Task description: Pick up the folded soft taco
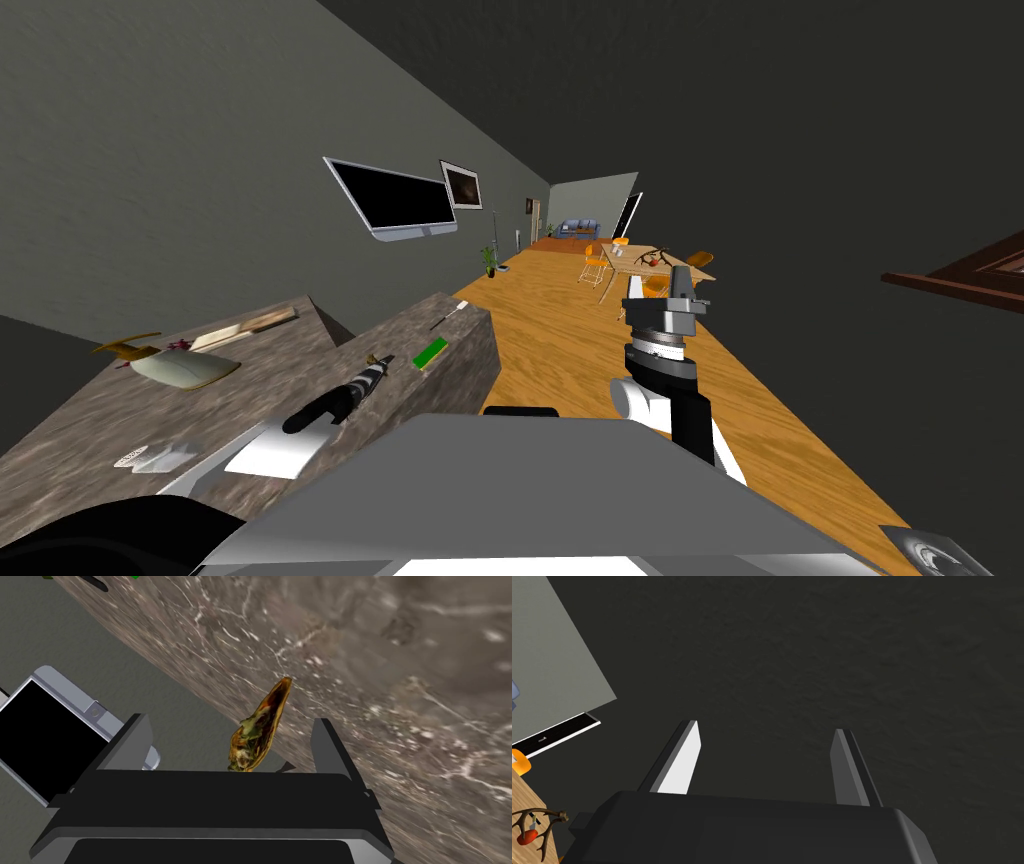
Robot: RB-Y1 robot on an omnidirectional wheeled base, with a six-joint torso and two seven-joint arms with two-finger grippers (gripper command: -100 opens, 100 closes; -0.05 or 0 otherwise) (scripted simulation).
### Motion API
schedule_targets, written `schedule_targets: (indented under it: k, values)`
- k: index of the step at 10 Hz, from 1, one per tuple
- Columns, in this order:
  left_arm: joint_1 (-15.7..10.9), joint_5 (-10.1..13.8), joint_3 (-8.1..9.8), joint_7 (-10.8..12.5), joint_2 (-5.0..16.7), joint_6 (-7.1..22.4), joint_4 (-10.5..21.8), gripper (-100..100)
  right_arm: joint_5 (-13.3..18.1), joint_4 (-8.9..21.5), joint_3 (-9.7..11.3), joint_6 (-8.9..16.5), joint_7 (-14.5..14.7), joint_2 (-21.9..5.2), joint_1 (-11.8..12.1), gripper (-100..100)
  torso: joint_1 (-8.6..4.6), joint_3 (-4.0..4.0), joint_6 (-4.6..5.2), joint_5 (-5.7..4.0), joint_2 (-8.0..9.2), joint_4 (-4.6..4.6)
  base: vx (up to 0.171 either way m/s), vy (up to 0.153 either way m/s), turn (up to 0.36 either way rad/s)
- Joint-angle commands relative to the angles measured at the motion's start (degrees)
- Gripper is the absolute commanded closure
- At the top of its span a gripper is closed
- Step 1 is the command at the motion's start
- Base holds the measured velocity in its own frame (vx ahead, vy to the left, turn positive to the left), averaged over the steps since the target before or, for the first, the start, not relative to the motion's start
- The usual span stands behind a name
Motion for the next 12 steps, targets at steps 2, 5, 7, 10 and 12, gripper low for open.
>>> schedule_targets:
  k: [2, 5, 7, 10, 12]
  values:
    - [1.1, 1.1, 0.66, -0.2, 3.1, 3.2, 1.1, -100, 0.0, 0.0, 0.0, 0.0, 0.0, 0.0, 0.0, 0, -0.01, -0.01, -0.01, -0.01, -0.02, 0.00, 0.036, -0.025, -0.086]
    - [2.0, 2.2, 1.18, -0.5, 6.6, 6.4, 2.6, -100, 0.0, 0.0, 0.0, 0.0, 0.0, 0.0, 0.0, 0, 0.01, 0.02, -0.01, 0.00, 0.03, 0.01, 0.022, -0.021, -0.081]
    - [2.8, 3.2, 1.61, -0.7, 9.5, 9.1, 3.9, -100, 0.0, 0.0, 0.0, 0.0, 0.0, 0.0, 0.0, 0, 0.02, 0.04, -0.02, 0.00, 0.06, 0.02, 0.023, -0.017, -0.079]
    - [3.7, 4.3, 2.01, -0.9, 12.7, 12.1, 5.2, -100, 0.0, 0.0, 0.0, 0.0, 0.0, 0.0, 0.0, 0, -0.01, 0.02, -0.03, 0.00, 0.04, 0.01, 0.023, -0.024, -0.078]
    - [4.3, 4.9, 2.20, -1.1, 14.7, 13.7, 5.9, -100, 0.0, 0.0, 0.0, 0.0, 0.0, 0.0, 0.0, 0, 0.03, 0.04, -0.03, 0.01, 0.07, 0.02, 0.013, -0.013, -0.053]
